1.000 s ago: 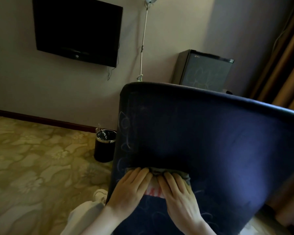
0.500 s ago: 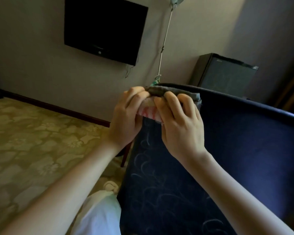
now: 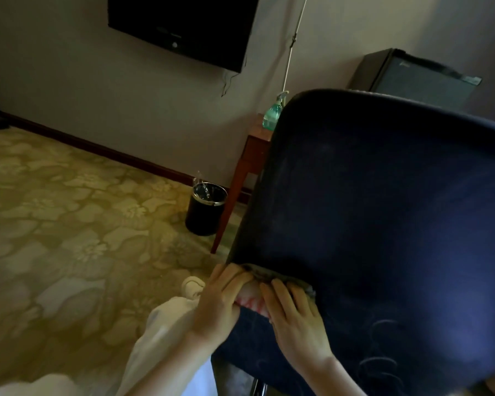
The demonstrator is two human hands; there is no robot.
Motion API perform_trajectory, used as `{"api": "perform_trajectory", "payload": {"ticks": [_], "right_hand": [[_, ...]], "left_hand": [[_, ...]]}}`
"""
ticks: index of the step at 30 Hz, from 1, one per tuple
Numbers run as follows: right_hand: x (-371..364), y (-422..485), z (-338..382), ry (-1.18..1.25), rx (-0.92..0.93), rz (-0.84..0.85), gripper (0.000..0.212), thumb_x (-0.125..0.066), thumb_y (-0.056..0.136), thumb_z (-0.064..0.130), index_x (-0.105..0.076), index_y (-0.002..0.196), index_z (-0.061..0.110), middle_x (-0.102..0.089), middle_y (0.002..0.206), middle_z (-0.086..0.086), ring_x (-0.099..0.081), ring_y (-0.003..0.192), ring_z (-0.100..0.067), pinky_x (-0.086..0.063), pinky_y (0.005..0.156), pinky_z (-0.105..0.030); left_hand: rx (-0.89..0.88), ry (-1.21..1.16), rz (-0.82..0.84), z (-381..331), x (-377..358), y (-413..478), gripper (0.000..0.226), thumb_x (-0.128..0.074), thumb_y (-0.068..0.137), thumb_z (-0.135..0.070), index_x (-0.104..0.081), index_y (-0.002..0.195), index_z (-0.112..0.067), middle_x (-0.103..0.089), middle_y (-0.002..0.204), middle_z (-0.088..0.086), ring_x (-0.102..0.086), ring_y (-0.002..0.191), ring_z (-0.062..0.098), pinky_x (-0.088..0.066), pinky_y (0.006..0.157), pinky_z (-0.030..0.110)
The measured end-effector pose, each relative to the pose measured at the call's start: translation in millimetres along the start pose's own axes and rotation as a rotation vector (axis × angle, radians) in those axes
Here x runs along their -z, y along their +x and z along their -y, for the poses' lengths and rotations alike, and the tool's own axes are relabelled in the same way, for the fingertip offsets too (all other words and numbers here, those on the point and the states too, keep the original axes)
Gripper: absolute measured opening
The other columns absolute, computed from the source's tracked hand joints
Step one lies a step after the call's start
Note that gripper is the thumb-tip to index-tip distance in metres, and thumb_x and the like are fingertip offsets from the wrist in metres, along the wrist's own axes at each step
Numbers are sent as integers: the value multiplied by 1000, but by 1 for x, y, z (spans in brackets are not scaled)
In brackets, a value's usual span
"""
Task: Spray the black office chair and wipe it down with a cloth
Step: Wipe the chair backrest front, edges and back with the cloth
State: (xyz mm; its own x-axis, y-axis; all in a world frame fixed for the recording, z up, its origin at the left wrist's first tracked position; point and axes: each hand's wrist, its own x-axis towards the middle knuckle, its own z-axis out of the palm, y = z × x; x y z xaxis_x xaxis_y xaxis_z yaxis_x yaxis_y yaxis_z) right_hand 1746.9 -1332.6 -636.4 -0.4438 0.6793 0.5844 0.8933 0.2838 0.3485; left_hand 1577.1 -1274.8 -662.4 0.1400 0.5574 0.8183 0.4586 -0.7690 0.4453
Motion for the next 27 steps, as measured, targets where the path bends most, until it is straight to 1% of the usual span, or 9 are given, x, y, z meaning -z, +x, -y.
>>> {"api": "perform_trajectory", "payload": {"ticks": [4,6,9,12,14,17,21,23,27], "right_hand": [[-9,-21,4,61,-2,110,57,-72,70,28,-49,121,15,-46,122,-1,-48,100,-22,-58,70,-38],[4,-9,3,77,0,35,44,-63,76,20,-51,118,15,-48,118,-1,-49,100,-21,-58,70,-39],[53,38,-4,109,-8,-151,38,-42,80,8,-52,115,18,-61,112,-7,-51,100,-25,-58,68,-41],[119,99,-19,62,50,-328,37,-31,95,4,-58,116,18,-65,110,-15,-56,97,-35,-54,72,-44],[163,138,-29,25,82,-446,38,-35,96,6,-66,116,15,-65,112,-17,-56,96,-39,-51,76,-45],[206,174,-42,-78,130,-545,32,-50,92,3,-69,116,13,-65,115,-13,-56,100,-36,-48,82,-43],[198,168,-47,-95,161,-468,35,-51,91,5,-64,124,10,-61,123,-11,-51,107,-33,-47,89,-41],[171,146,-53,-88,151,-401,39,-53,90,6,-60,128,9,-59,127,-11,-49,108,-32,-48,87,-39],[107,90,-61,-48,114,-250,43,-49,90,11,-52,132,11,-51,131,-8,-50,108,-32,-54,82,-51]], "left_hand": [[36,92,146,-2,-8,-22,38,-64,66,-2,-53,96,-24,-48,96,-8,-50,84,12,-42,77,26],[74,54,132,-6,-3,-17,49,-75,58,3,-61,97,-21,-55,97,-7,-53,87,11,-42,81,20],[26,-10,-29,-27,22,26,29,-71,72,-9,-68,102,-11,-63,100,1,-58,93,13,-46,85,17],[-70,-54,-247,-58,57,104,31,-67,74,11,-67,103,-1,-62,96,8,-57,88,22,-49,78,26],[-140,-30,-352,-74,84,158,33,-66,73,18,-66,103,3,-62,97,11,-58,88,27,-50,77,34],[-239,-35,-402,-84,109,205,27,-64,80,13,-65,105,2,-63,103,12,-61,95,26,-51,82,37],[-238,-34,-386,-83,101,199,25,-59,84,7,-64,108,4,-62,107,12,-59,97,26,-51,82,36],[-220,11,-363,-75,85,180,31,-58,80,11,-65,108,2,-58,108,7,-56,93,26,-49,82,29],[-180,84,-243,-56,42,125,40,-66,72,12,-67,109,-4,-54,108,2,-52,92,23,-44,83,22]]}}
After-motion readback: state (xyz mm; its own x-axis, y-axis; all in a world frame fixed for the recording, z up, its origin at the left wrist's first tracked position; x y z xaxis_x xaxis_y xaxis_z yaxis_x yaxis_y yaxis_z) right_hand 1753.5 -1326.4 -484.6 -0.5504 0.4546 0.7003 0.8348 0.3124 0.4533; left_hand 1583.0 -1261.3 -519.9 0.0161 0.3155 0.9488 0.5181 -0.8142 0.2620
